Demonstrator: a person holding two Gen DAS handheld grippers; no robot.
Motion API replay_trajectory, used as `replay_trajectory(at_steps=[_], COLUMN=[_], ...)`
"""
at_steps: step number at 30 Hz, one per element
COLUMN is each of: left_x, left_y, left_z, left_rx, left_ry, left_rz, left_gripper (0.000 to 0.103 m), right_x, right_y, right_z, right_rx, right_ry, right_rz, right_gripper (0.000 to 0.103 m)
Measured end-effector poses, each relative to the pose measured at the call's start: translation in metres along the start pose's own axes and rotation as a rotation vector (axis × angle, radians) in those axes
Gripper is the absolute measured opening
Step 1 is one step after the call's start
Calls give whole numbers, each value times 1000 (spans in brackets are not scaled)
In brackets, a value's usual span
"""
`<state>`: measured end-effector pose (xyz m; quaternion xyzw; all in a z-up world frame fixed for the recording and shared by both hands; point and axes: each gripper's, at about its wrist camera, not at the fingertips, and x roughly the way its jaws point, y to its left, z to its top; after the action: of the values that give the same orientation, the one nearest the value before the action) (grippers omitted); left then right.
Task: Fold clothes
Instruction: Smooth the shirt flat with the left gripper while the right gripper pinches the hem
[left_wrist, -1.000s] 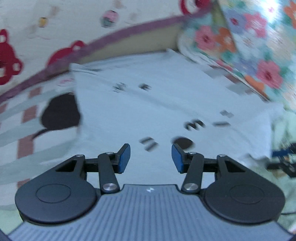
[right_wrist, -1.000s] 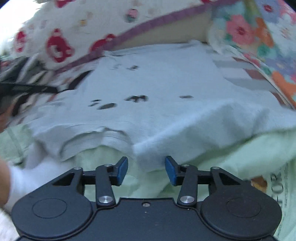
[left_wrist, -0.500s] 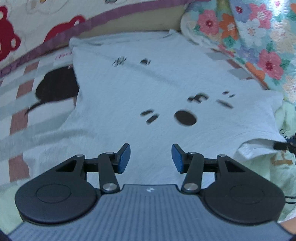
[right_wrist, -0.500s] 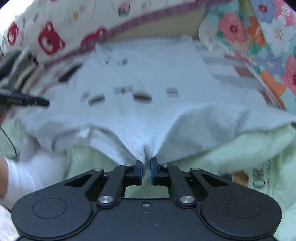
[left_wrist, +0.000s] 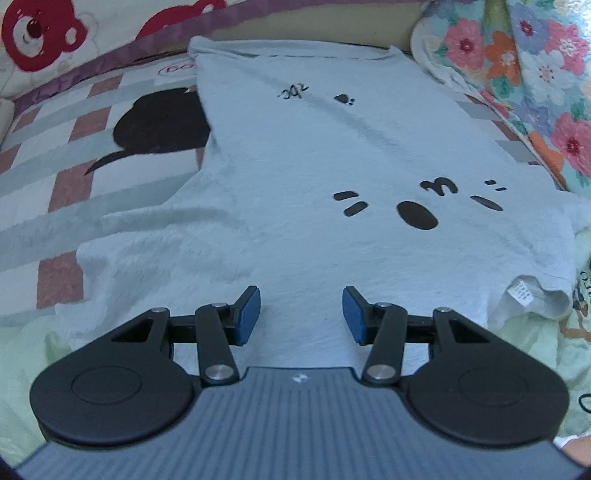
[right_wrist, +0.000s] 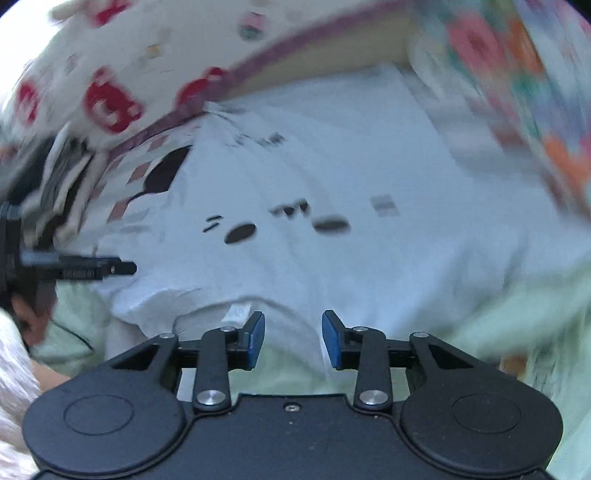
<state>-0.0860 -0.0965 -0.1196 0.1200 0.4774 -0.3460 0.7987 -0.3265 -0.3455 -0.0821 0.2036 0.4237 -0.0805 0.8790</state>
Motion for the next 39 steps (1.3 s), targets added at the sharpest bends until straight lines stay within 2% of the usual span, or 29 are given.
replay_trajectory(at_steps=[1, 2, 4, 7, 11, 13, 14, 16, 17, 18, 20, 23, 25, 27, 29, 31, 33, 36, 39], left_x=[1, 2, 3, 1, -1, -1, 0, 1, 1, 0, -4, -9, -12, -15, -17, -20, -23, -24, -20], left_y=[0, 0, 2, 5, 15, 22, 26, 34, 38, 42, 48, 61, 79, 102, 125, 146, 158, 165, 165], left_z=[0, 0, 1, 3, 3, 2, 0, -2, -2, -2, -5, -11, -17, -26, -37, -51, -64, -74, -75], left_rx=[-2, -3, -22, -37, -73, -104, -126, -170, -188, -204, -223, -234, -300, -420, -558, -718, -836, -912, -952], left_ry=[3, 5, 23, 34, 39, 43, 45, 48, 46, 40, 25, 9, 5, 9, 13, 5, 4, -8, -53], left_rz=[2, 2, 6, 24, 48, 57, 57, 66, 75, 86, 134, 248, 299, 329, 309, 197, 106, 57, 69], left_gripper=[48, 48, 48, 48, 48, 48, 48, 48, 48, 48, 48, 48, 48, 48, 51, 53, 54, 55, 57], right_x=[6, 17, 45, 91, 132, 139, 140, 131, 125, 119, 110, 105, 101, 99, 97, 95, 94, 92, 92], right_y=[8, 9, 10, 25, 39, 44, 46, 50, 51, 52, 59, 58, 60, 63, 61, 60, 58, 55, 54], right_z=[-1, -1, -2, -3, -7, -13, -14, -13, -12, -11, -13, -20, -21, -19, -19, -18, -18, -16, -15], right_rx=[-42, -29, 53, 77, 67, 77, 77, 49, 34, 16, -45, -26, -41, -66, -83, -87, -90, -95, -98], right_ry=[-1, 21, 57, 132, 187, 190, 174, 141, 125, 114, 134, 159, 148, 139, 137, 137, 137, 136, 140], right_rz=[38, 121, 301, 451, 504, 529, 541, 618, 662, 698, 666, 646, 624, 619, 611, 606, 600, 592, 596], right_gripper=[41, 41, 41, 41, 41, 48, 48, 13, 6, 6, 6, 6, 6, 6, 6, 6, 6, 6, 6])
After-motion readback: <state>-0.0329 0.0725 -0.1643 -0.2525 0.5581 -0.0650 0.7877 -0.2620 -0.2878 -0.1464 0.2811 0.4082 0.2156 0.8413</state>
